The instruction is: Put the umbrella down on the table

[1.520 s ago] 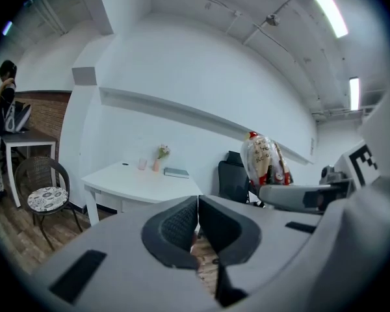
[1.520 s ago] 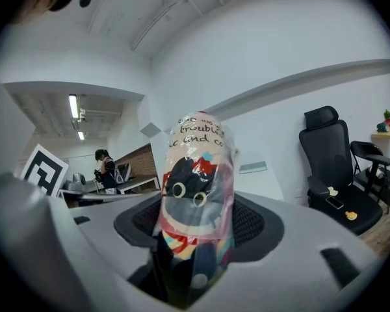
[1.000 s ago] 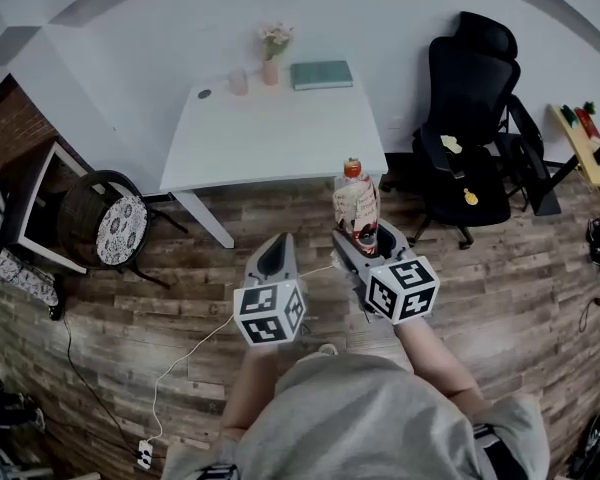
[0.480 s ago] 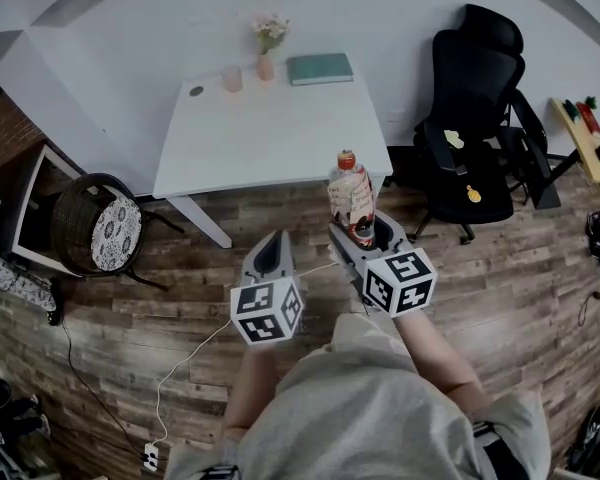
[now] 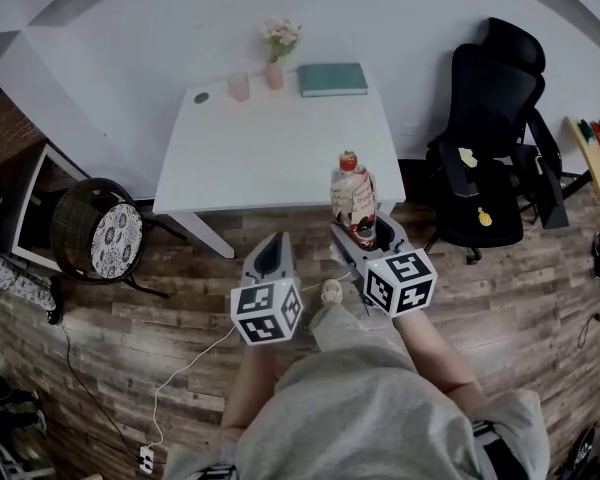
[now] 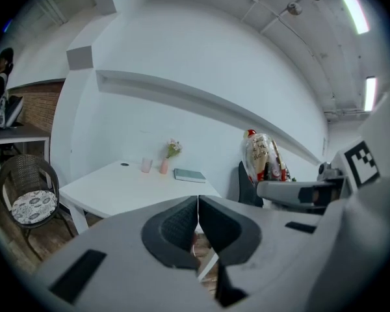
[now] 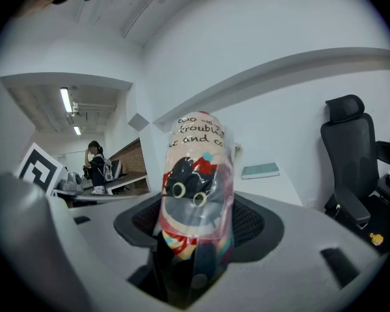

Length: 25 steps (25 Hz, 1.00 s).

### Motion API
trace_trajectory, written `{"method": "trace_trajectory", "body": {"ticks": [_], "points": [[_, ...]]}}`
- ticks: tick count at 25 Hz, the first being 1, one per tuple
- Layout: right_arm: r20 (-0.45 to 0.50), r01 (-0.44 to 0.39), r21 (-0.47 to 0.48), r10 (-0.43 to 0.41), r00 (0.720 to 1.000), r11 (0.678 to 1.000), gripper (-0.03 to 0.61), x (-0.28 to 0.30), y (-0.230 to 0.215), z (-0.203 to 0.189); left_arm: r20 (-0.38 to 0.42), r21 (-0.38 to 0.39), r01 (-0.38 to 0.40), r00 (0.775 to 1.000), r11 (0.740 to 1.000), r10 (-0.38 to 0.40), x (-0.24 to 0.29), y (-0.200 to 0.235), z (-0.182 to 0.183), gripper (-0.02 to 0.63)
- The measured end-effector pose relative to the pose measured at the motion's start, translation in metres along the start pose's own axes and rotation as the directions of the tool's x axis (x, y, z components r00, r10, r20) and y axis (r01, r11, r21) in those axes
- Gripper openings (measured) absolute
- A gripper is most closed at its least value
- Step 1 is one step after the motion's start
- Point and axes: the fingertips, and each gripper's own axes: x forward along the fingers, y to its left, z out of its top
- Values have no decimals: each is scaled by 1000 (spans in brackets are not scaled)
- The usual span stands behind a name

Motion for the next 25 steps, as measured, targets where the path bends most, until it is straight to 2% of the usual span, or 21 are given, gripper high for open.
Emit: {"method": "trace_trajectory", "body": {"ticks": [10, 17, 25], "points": [[-27, -9, -5, 8, 1000, 1000, 270, 89, -62, 34, 10, -2, -27, 1000, 1000, 27, 98, 26, 50, 8], [-58, -11, -9, 11, 998, 1000, 270, 147, -101, 46, -6, -1, -37, 999, 999, 37, 159, 42, 68, 8], [-114, -12, -1, 12, 993, 1000, 270, 203, -135, 39, -40, -10, -47, 998, 999, 47, 212, 58, 71, 8]]}}
